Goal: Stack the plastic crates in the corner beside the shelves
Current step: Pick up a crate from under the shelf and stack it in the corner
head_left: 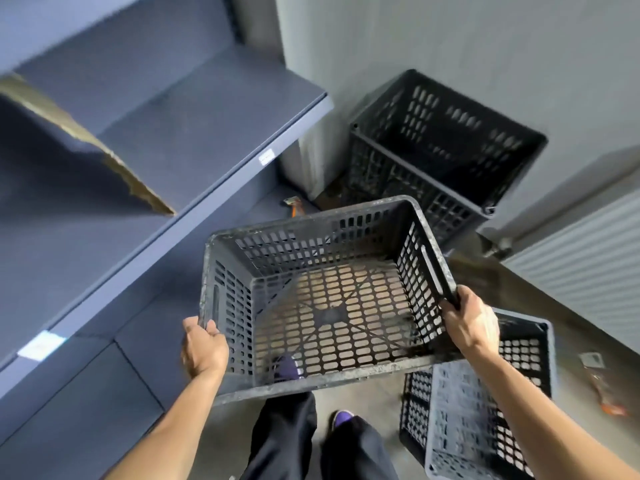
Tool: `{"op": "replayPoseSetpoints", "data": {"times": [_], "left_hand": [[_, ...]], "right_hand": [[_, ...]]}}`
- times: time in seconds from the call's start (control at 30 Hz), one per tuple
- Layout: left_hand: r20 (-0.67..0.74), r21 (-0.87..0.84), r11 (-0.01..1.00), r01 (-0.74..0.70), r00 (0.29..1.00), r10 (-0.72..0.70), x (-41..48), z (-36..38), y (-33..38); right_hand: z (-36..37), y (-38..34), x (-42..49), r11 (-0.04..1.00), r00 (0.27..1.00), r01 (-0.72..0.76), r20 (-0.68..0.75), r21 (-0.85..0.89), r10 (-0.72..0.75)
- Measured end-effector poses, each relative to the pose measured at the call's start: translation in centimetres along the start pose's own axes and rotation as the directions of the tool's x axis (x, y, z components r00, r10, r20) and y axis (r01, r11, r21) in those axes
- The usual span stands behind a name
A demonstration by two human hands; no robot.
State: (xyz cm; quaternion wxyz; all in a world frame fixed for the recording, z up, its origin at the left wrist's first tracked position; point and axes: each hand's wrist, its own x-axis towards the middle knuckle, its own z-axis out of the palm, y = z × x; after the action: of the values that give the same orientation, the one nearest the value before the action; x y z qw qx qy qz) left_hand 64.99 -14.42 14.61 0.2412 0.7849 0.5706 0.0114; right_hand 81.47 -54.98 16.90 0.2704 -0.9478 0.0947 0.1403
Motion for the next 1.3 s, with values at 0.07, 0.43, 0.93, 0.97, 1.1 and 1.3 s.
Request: {"op": "replayPoseSetpoints", "data": {"times": [0.07, 0.43, 0.93, 0.97, 1.1, 1.3], "left_hand": [[0.035, 0.021, 0.998, -0.054, 0.998, 0.053, -2.1, -1.4, 2.7], [0.155, -0.016, 0.939, -0.342, 0.927, 0.341, -6.6, -7.4, 18.2], [0.168, -0.17, 0.74, -0.651, 0.721, 0.672, -1.9, -11.7, 35.1], [0.171, -0.172, 0.73, -0.661, 0.71, 0.683, -1.5, -11.8, 35.9], [0.196, -0.198, 0.704, -0.682, 0.677, 0.71, -0.6, -12.1, 39.3], [0.179, -0.204, 0.695, -0.689, 0.672, 0.718, -0.1, -11.2, 45.2]], "right_hand": [[-3.9, 1.3, -1.7, 0.999, 0.999, -0.039, -0.034, 0.028, 0.04], [-16.8, 2.4, -6.9, 0.952, 0.927, -0.278, -0.222, 0.128, 0.301], [-20.6, -4.8, -9.5, 0.862, 0.781, -0.411, -0.374, 0.297, 0.501], [-20.9, -5.2, -9.3, 0.862, 0.778, -0.409, -0.38, 0.299, 0.501], [-22.3, -6.3, -7.6, 0.868, 0.776, -0.393, -0.398, 0.302, 0.49], [-24.1, -6.8, -2.3, 0.865, 0.777, -0.355, -0.403, 0.354, 0.483]]}}
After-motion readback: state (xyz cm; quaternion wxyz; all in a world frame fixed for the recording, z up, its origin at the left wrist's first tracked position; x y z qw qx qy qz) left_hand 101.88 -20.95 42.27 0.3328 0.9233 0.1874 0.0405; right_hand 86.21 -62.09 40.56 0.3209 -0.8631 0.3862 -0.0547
